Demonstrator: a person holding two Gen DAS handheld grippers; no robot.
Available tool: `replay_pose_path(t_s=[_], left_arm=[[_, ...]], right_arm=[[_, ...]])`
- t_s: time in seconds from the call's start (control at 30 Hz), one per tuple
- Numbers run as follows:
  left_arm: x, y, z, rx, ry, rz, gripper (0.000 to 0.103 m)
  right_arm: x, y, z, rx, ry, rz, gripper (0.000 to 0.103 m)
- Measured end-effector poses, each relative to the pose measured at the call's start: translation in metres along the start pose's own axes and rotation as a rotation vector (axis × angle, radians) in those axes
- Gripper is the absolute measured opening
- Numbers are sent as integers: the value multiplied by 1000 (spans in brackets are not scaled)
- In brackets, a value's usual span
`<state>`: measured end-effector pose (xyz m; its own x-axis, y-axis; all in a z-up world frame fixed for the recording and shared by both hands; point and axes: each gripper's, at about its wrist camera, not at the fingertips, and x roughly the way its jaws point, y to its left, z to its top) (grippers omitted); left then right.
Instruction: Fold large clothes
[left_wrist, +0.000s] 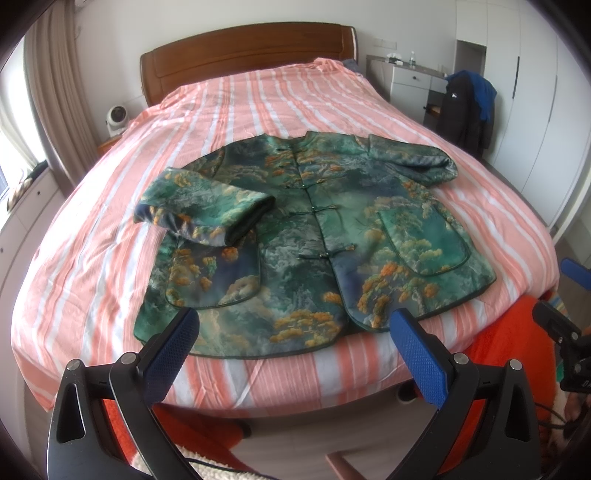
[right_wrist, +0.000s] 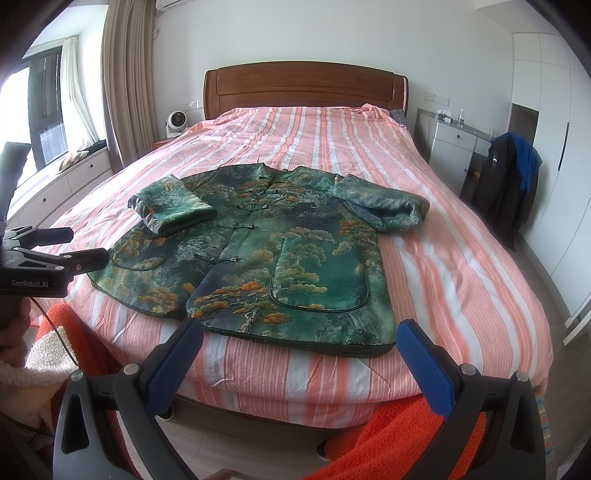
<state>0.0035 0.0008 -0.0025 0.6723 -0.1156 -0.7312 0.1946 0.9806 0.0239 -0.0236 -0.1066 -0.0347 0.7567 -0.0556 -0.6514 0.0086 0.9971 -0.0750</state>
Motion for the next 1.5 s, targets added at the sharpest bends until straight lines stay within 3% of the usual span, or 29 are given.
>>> replay_pose_path(t_s=[1.13, 1.5], left_arm=[[-3, -1, 1, -7, 2, 5, 103], [-4, 17, -2, -46, 10, 12, 103]], right_arm=[[2, 7, -2, -1, 2, 5, 103], [-1, 4, 1, -6, -3, 25, 103]])
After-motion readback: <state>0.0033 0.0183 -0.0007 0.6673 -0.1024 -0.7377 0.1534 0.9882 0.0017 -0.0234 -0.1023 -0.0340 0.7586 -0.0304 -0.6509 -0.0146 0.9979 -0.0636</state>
